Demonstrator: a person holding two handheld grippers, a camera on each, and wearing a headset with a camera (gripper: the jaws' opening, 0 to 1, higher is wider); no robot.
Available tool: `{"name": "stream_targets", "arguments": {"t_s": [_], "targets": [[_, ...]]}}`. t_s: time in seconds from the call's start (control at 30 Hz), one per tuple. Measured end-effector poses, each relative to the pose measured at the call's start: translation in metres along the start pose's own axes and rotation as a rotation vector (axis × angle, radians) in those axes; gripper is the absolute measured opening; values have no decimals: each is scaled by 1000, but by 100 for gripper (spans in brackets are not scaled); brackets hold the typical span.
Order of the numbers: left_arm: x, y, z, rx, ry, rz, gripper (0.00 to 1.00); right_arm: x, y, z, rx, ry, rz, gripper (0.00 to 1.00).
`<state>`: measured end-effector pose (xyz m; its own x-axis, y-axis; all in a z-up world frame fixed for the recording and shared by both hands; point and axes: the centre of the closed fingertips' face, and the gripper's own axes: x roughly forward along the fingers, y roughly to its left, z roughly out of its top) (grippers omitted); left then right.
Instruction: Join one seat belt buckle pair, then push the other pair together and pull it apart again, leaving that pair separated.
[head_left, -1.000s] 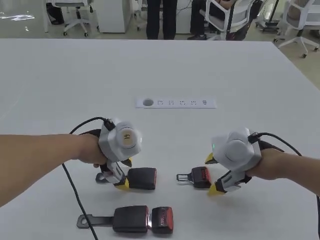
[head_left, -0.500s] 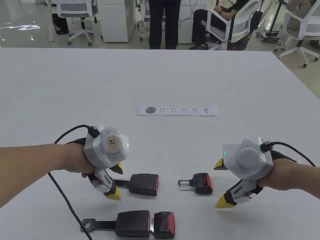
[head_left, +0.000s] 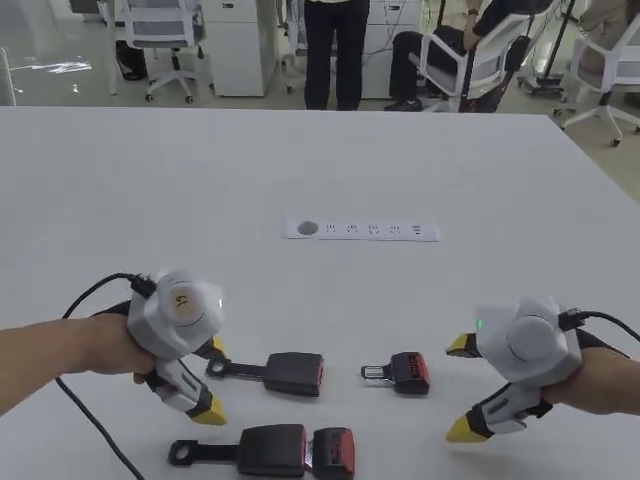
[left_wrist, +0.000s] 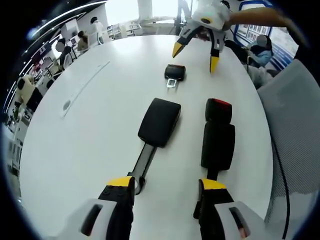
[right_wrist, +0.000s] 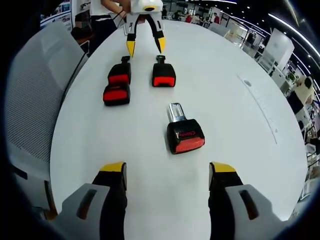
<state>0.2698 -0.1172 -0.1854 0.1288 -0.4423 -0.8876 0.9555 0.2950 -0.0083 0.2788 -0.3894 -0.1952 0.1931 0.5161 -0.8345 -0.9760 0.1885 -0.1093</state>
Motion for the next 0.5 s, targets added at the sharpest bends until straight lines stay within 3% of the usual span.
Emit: {"name": "stream_targets", "arguments": {"t_s": [0.17,0.37,0.5], "targets": [[-6,-1,-13,-49,-53,29,59,-6,10,-2,22,-30,-15,66],[-11,-14,-33,-115,-110,39,64,-15,22,-4,77,-84,-49,68],[-18,-31,-31,-157,-187,66,67,-20,29,-4,99,-114,-76,70]]}}
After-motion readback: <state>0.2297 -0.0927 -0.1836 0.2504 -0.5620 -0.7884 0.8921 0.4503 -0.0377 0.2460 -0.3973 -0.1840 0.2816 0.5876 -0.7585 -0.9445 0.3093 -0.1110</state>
